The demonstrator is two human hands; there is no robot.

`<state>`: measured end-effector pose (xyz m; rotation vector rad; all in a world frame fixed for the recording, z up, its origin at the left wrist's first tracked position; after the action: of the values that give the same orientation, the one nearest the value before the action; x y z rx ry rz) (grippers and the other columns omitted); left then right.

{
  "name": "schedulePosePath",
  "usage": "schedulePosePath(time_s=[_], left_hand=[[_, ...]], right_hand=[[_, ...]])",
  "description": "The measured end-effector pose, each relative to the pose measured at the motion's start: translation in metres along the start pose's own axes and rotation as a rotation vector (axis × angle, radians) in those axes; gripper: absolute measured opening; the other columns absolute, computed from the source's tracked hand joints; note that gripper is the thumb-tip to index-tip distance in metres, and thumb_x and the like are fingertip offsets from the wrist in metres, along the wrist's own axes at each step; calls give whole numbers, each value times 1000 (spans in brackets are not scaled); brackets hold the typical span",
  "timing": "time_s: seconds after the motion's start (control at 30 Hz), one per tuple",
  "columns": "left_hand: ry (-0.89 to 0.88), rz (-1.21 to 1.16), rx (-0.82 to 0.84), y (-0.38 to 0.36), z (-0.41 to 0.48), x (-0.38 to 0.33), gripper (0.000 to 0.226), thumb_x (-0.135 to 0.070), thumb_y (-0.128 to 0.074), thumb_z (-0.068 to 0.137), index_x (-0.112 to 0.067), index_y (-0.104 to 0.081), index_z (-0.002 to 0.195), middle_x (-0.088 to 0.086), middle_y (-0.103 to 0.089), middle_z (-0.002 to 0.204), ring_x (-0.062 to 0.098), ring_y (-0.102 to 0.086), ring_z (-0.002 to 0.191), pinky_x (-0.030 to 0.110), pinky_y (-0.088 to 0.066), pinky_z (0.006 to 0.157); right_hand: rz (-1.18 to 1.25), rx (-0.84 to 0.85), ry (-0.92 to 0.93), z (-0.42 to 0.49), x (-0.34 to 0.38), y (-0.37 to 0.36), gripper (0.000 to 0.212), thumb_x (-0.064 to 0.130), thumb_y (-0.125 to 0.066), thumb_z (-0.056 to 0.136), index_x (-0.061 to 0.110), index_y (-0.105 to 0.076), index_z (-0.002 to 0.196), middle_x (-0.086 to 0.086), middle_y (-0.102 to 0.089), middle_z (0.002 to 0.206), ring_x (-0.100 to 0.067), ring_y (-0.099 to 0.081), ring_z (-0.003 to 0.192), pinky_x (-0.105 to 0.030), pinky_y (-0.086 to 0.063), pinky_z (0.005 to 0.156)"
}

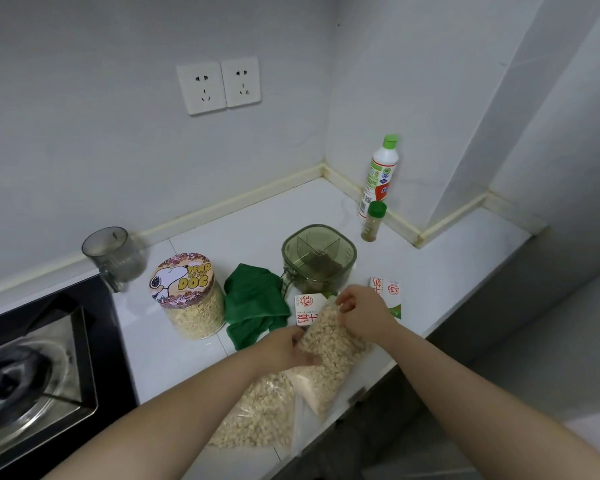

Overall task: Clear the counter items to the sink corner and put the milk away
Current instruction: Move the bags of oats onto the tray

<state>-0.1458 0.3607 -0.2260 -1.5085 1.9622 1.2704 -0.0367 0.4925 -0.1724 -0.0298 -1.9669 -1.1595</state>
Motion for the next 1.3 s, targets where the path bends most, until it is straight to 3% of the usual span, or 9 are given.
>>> schedulePosePath(time_s=[0.17, 0.3, 0.4, 0.57, 0.87, 1.0, 1.07, 1.17, 1.3], left_hand=[[-36, -196, -32, 10, -5, -6, 24, -32, -76, 76, -19, -59, 88, -6, -50, 76, 7, -49, 67, 15, -43, 59], [-84, -473, -36, 22, -16, -14, 60, -32, -83, 63, -16, -57, 115, 3, -66, 113, 20, -63, 105, 39, -49, 97], [-137, -540, -47, 29, -30, -15, 77, -32, -85, 52, -16, -54, 121, 7, -66, 116, 25, -64, 106, 43, -50, 96], [-127, -615, -136, 40, -72, 4, 45, -16, -81, 69, -16, -62, 110, 8, -70, 108, 27, -67, 99, 41, -53, 89], [-37, -697, -230, 72, -161, 83, 48, -15, -77, 64, -11, -61, 109, 8, -72, 101, 25, -69, 91, 38, -54, 86], [16, -801, -224, 64, -184, 106, 29, -4, -72, 75, -12, -62, 101, 9, -72, 93, 23, -70, 79, 29, -57, 65], [45, -833, -239, 56, -189, 113, 31, -3, -72, 76, -11, -61, 104, 11, -71, 96, 26, -69, 82, 29, -57, 64], [87, -886, -248, 44, -193, 118, 27, -2, -66, 81, -9, -60, 107, 14, -69, 100, 27, -68, 86, 30, -57, 64], [127, -951, -222, 33, -194, 123, 37, -2, -69, 78, -8, -59, 113, 18, -67, 109, 34, -65, 97, 39, -55, 78]], right_hand=[[298, 18, 27, -7, 29, 15, 22, -9, -62, 78, 11, -60, 86, 4, -58, 65, -7, -54, 61, -14, -45, 49], [421, 4, 40, -8, 56, 24, 26, -13, -60, 77, 13, -58, 78, 0, -59, 65, -11, -53, 58, -21, -45, 56], [525, -24, 37, -16, 75, 21, 31, -14, -60, 77, 17, -57, 76, -4, -59, 68, -13, -52, 58, -22, -44, 56], [516, -81, 102, -38, 104, -1, 18, -11, -57, 82, 6, -59, 88, 0, -59, 66, -6, -55, 64, -12, -46, 59], [267, -89, -130, -82, 84, -70, 14, 7, -49, 87, 15, -59, 94, -1, -55, 90, -20, -50, 91, -24, -40, 72], [145, -2, -329, -107, 43, -100, 45, 12, -51, 90, 1, -40, 133, -16, -47, 131, -31, -46, 122, -30, -39, 96], [186, 29, -448, -113, 28, -111, 41, 12, -51, 90, -2, -42, 127, -16, -53, 117, -31, -52, 109, -30, -43, 85], [275, 60, -542, -116, 19, -120, 8, 7, -52, 87, 1, -51, 81, -9, -50, 74, -24, -51, 68, -25, -39, 59], [320, 180, -628, -121, 11, -131, 18, 6, -51, 88, 5, -48, 70, -11, -43, 58, -21, -41, 48, -25, -38, 50]])
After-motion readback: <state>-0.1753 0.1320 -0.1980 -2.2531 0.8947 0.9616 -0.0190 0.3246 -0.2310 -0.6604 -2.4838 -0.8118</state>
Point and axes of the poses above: each hand's wrist, its own z-axis towards the middle knuckle, its own y-axis out of the back of the hand, x = y × z, the point moved 3 cm from there along z, towards the middle knuckle
